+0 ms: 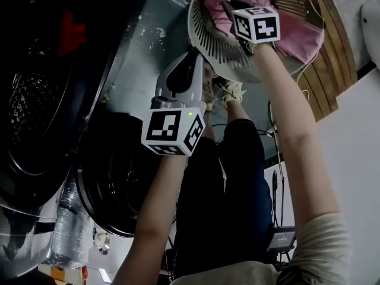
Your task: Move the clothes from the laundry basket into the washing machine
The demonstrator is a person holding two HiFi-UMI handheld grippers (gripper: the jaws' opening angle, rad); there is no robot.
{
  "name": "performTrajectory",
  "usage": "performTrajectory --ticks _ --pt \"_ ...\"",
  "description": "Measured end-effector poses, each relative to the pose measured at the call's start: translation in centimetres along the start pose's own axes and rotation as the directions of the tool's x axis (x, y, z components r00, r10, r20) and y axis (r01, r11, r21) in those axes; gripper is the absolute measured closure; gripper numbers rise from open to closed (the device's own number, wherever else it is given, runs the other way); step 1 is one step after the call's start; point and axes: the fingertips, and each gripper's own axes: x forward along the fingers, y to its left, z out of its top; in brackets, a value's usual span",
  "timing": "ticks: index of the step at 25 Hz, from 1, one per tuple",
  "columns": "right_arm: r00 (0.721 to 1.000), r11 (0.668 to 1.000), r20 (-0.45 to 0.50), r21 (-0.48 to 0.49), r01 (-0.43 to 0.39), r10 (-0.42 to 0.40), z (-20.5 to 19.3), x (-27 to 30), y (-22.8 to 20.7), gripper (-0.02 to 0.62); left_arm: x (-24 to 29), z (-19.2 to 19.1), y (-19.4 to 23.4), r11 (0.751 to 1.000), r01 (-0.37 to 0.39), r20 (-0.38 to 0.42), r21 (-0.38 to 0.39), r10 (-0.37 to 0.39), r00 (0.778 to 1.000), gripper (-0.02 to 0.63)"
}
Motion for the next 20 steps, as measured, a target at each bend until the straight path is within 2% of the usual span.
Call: performTrajectory --ticks 1,3,4,7,9,11,14,17,20 --pt "0.998 0.999 0.044 0.010 -0.039 0.038 0.9 -2.0 1.0 0.580 0.1 0.4 -0.5 1.000 0.004 0.002 -0.009 -0.004 1.000 0.554" --pt "0.987 0.994 0.116 0.002 -0.108 0.107 2.7 -6.5 3.2 0.580 0.5 1.2 -1.6 0.999 0.020 0.009 -0.026 -0.020 1.000 0.398" --pt "0.980 0.991 0.148 -0.006 -0.136 0.136 3.6 -8.8 4.2 0.580 0.6 1.6 -2.2 0.999 0.031 0.011 -0.024 -0.031 0.999 0.365" --pt "0.953 0.977 0.219 -0.025 -0.211 0.212 5.9 -15.4 7.5 0.580 0.7 2.5 -3.8 0.997 0.068 -0.006 0.044 -0.068 0.998 0.336" --pt "0.934 0.966 0.254 -0.018 -0.256 0.252 7.2 -19.5 9.6 0.580 0.5 2.4 -5.0 0.989 0.101 -0.057 0.113 -0.095 0.994 0.322" --pt "0.912 0.956 0.298 -0.006 -0.295 0.283 8.7 -23.5 11.6 0.580 0.0 2.0 -6.4 0.974 0.131 -0.115 0.187 -0.111 0.987 0.307" --pt "0.870 0.941 0.374 -0.021 -0.339 0.322 11.1 -28.7 14.3 0.580 -0.9 2.3 -8.3 0.943 0.169 -0.142 0.287 -0.133 0.981 0.296" --pt "0.818 0.915 0.437 -0.030 -0.402 0.373 12.7 -32.7 17.4 0.580 -1.6 3.2 -10.2 0.927 0.212 -0.131 0.309 -0.179 0.975 0.295" --pt "0.754 0.872 0.480 -0.050 -0.487 0.448 13.8 -35.9 20.3 0.580 -1.9 4.1 -12.1 0.918 0.234 -0.102 0.321 -0.212 0.972 0.295"
